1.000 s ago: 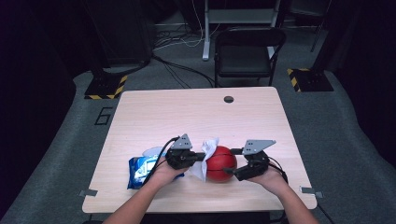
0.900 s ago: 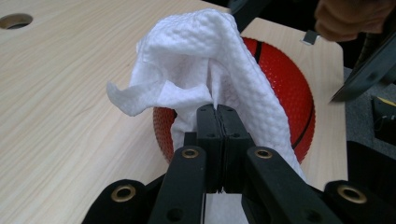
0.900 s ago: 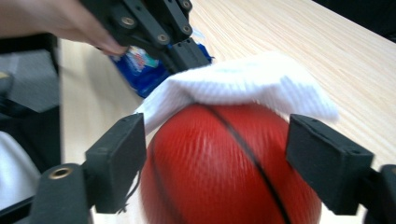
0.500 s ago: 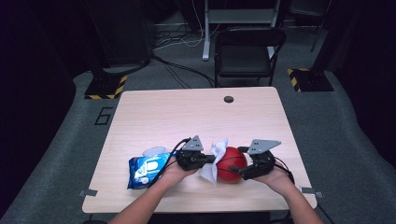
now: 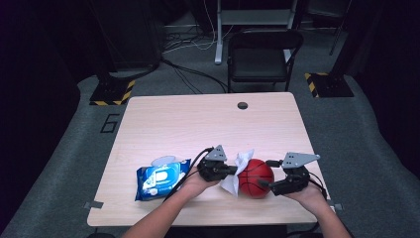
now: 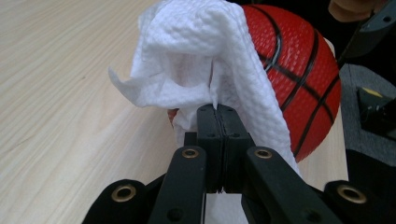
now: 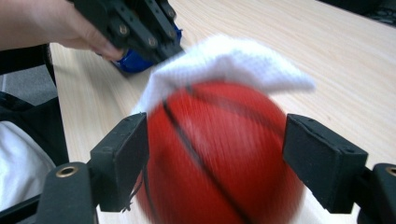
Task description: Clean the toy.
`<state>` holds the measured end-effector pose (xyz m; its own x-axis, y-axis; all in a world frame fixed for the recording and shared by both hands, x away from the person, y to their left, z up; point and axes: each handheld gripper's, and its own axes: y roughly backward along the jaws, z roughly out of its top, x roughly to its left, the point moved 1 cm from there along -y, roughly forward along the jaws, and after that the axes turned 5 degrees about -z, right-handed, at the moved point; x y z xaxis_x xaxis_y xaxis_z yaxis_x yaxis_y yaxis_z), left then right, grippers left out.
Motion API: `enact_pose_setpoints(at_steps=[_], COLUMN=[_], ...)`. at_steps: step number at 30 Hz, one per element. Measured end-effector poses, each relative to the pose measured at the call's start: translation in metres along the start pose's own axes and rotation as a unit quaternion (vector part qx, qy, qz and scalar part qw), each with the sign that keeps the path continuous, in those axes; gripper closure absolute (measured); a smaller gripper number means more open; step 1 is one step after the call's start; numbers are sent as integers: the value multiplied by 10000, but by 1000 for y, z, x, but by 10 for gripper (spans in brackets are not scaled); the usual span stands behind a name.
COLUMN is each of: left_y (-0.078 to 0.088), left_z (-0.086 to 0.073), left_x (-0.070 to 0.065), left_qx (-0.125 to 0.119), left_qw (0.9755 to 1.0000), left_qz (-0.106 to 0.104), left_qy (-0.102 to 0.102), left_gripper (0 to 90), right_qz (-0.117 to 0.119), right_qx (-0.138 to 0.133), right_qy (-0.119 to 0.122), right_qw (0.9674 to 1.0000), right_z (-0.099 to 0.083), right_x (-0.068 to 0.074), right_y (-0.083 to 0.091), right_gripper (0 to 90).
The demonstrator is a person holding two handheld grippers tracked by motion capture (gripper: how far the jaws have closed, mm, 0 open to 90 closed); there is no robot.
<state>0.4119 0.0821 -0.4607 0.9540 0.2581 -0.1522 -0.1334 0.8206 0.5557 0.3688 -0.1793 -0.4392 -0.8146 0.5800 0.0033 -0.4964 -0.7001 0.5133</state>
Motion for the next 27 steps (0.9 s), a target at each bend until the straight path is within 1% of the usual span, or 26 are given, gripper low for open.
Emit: enact_pose_setpoints(at_steps=[1,2,3,6,9,10,12,14,15,17,18,20,24,27], left_y=[-2,-3,-4,-13,-20,-23,-29,-31,-32,-34,-34,-35,-34,-35], left_z=[2,4,5,8,9,9,10,11,12,13,14,15,14,15], left_x=[-1,-1,-1,-3,-4,-4,-5,-8,-8,-10,-11,-11,-10,-13], left_qx=[-21,-23,-46,-15,70,82,101,82,100,124,119,111,115,81], left_qw=[10000,10000,10000,9999,9998,9998,9997,9996,9996,9995,9995,9995,9994,9993], left_qz=[-9,-25,-51,-148,-162,-166,-200,-234,-244,-252,-275,-267,-321,-343], left_qy=[-34,-16,-18,-74,-117,-94,-90,-97,-116,-134,-138,-135,-62,-89], left_gripper=[889,889,889,889,889,889,889,889,889,888,888,888,888,888], right_qz=[-36,-147,-164,-145,-100,-79,-30,-1,8,25,48,66,94,134], right_qx=[42,137,144,148,217,240,355,449,528,696,750,759,793,840], right_qy=[38,135,144,-14,-209,-244,-293,-267,-208,-172,-191,-230,-171,-163], right_qw=[10000,9997,9997,9998,9995,9994,9989,9986,9984,9974,9970,9968,9967,9962], right_z=[2,2,-1,-11,-24,-26,-32,-37,-41,-45,-49,-51,-51,-52], right_x=[1,1,-1,-6,-13,-14,-17,-18,-19,-20,-21,-21,-21,-23], right_y=[-2,-3,-2,7,21,24,31,37,39,41,42,43,41,40], right_gripper=[208,198,198,198,195,194,191,187,182,171,165,159,141,119])
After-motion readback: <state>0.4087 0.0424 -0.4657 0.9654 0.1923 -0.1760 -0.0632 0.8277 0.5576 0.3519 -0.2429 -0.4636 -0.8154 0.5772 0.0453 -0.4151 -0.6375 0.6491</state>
